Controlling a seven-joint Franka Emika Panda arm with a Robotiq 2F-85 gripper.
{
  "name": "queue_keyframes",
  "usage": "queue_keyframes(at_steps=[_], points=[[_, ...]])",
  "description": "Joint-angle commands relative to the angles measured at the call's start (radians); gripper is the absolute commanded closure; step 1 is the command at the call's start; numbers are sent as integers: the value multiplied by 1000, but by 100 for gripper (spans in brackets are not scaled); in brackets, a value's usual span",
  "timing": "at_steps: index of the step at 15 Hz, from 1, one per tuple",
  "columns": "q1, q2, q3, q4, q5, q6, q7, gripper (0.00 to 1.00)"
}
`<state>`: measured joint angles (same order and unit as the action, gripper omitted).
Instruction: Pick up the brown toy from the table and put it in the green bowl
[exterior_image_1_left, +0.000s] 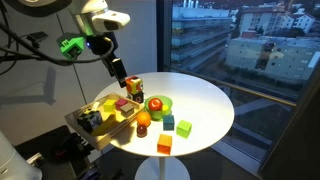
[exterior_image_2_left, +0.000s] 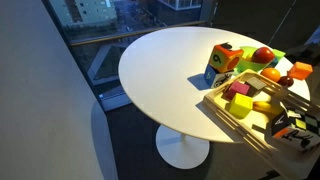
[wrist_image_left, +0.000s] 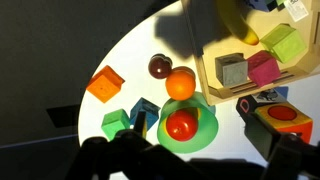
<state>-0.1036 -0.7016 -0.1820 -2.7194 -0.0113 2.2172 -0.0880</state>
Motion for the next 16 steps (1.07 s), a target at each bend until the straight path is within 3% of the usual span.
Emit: queue_keyframes(at_steps=[1,5,16], points=[[-10,1,9,2,8,-3,-6,0],[-10,1,9,2,8,-3,-6,0],[-6,124,48,120,-9,-166,19,0]])
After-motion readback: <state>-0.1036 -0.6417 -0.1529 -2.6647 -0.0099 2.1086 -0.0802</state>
